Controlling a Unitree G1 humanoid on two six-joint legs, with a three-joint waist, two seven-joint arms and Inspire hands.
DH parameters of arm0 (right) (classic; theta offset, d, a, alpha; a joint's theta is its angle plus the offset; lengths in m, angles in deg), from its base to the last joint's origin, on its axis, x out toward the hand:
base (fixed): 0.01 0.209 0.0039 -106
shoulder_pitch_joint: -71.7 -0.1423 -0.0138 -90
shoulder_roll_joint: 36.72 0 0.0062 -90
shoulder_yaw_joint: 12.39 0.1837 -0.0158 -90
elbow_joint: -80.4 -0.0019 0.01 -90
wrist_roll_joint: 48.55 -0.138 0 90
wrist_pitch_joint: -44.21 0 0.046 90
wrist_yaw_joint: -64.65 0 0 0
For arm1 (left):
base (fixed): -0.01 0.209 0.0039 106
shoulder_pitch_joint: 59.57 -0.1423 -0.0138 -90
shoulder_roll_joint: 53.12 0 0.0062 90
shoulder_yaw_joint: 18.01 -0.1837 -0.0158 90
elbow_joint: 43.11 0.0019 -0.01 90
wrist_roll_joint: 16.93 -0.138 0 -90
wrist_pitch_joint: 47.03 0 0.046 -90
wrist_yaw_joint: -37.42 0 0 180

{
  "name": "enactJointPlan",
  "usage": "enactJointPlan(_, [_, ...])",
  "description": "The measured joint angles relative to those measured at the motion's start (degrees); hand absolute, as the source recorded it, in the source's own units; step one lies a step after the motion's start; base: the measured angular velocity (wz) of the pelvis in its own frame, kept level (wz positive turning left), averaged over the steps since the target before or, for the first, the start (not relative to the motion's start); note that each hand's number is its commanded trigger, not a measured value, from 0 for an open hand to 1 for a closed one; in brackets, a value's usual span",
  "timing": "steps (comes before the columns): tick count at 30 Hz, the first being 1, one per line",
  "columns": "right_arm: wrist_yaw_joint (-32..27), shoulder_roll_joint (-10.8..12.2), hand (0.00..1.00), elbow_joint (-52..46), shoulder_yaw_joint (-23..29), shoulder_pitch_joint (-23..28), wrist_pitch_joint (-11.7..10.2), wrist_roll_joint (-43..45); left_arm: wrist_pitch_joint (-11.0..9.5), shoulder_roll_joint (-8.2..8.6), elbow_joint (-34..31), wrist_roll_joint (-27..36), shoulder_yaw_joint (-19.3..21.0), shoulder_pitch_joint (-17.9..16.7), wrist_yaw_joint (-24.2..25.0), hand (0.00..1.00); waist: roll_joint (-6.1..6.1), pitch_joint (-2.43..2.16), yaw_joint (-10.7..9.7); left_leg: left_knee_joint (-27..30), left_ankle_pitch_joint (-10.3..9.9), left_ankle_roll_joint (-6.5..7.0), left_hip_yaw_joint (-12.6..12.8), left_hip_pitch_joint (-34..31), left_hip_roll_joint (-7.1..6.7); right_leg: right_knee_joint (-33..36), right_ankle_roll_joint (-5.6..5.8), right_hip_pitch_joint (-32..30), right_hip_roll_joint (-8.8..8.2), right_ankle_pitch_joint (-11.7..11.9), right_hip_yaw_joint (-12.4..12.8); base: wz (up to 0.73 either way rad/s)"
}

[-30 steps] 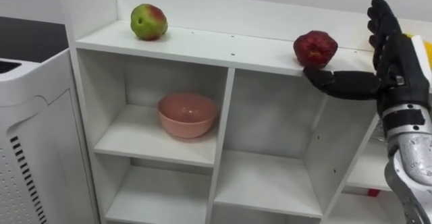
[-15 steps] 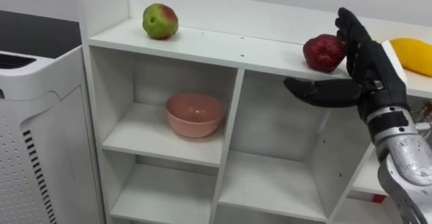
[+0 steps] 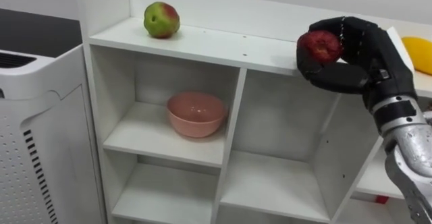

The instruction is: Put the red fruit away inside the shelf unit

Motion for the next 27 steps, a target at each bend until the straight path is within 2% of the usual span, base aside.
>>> enactJointPlan(11, [0.11,0.12,1.0,-1.03,-0.07,0.01,0.29,-0.22,0.21,0.09,1.34,-0.01,-0.2,0.12,0.19,0.0,0.11,0.04,-0.04,0.11,0.0,0.0,0.39,-0.08,0.0,0.05,0.0,-0.03,-0.03,0.0,-0.08,0.0])
enactJointPlan(14, [0.19,0.14,1.0,-5.85,-0.21,0.51,1.64,-0.55,0.28,0.11,0.9,-0.12,-0.15,0.05,0.39,0.0,0.13,0.02,-0.17,0.02,0.0,0.0,0.53,-0.13,0.02,0.02,0.0,-0.15,0.04,0.0,0.34,-0.01])
enactJointPlan(18, [2.99,0.42,1.0,-16.94,-1.47,3.18,1.33,-0.79,0.2,0.12,0.9,-0.14,-0.15,0.29,0.34,0.0,0.35,-0.13,-0.2,0.01,0.0,0.0,0.53,0.37,0.04,-0.01,0.0,0.33,0.04,0.0,0.46,0.0])
enactJointPlan(20, [4.21,1.12,1.0,-19.23,-2.21,3.78,1.38,-0.63,0.18,0.11,0.9,-0.04,-0.17,0.35,0.22,0.0,0.44,-0.07,-0.25,-0.03,0.0,0.0,0.54,0.87,0.04,-0.07,0.0,0.85,0.05,0.0,0.63,0.0])
enactJointPlan(22, [5.18,3.09,1.0,-22.29,-2.45,5.53,1.4,0.88,0.15,0.27,0.9,-0.09,-0.2,0.46,-0.01,0.0,0.6,-0.16,0.0,-0.03,0.0,0.0,0.53,0.97,0.04,-0.05,0.0,1.07,0.04,0.0,0.57,0.0])
enactJointPlan(25, [6.83,4.2,1.0,-24.31,-4.46,7.03,1.42,0.7,0.01,0.4,1.91,-0.06,-0.34,0.63,-0.92,0.0,1.04,0.07,0.03,0.0,0.0,0.0,0.6,0.77,0.04,0.02,0.0,0.94,0.05,0.0,0.53,-0.01])
enactJointPlan(27, [8.39,4.54,1.0,-25.34,-5.31,8.11,1.42,0.39,0.04,0.51,2.68,-0.04,-0.67,0.54,-1.48,0.0,1.27,-0.03,-0.06,0.04,-0.01,-0.01,0.56,0.54,0.06,0.13,0.0,0.76,0.06,0.01,0.51,0.0])
